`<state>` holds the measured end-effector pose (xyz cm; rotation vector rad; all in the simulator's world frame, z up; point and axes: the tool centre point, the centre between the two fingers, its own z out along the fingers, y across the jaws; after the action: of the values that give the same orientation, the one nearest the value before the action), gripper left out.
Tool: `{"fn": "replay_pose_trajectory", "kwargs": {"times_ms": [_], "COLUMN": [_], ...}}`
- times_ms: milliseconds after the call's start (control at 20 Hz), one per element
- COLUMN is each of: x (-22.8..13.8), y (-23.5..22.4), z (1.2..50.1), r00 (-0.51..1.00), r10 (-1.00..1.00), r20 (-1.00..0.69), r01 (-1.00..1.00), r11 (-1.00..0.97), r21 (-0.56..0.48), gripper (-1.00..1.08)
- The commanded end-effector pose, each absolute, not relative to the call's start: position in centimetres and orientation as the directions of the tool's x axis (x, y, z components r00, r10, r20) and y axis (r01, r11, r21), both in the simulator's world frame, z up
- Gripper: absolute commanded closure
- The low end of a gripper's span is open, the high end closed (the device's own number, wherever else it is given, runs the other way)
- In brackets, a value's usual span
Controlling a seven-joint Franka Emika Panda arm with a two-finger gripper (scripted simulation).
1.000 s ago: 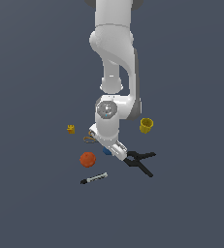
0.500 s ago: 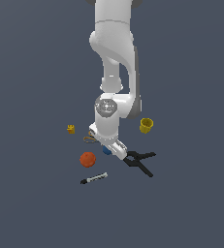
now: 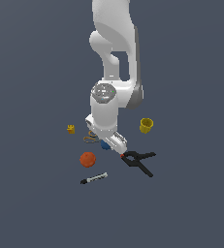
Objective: Pick up a designated object from a clutter of objects.
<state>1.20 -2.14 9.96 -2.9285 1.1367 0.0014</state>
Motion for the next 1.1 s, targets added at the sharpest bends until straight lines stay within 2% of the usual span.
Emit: {"fn": "replay_pose_trajectory", "kwargs": {"times_ms": [0, 750, 1050], "x": [1.3, 2.4, 2.9], "y": [-2.4, -4.0, -4.5], "z": [12.3, 28.4, 33.2], "r00": [0.738, 0.737, 0.738], "r10": [-0.675, -0.676, -0.675], "r20": [0.0, 0.0, 0.0], "r01": [-0.675, -0.676, -0.675], "r11": [-0.738, -0.737, -0.738], "r21": [-0.001, 0.0, 0.0], "gripper": [1.08, 1.08, 1.08]}}
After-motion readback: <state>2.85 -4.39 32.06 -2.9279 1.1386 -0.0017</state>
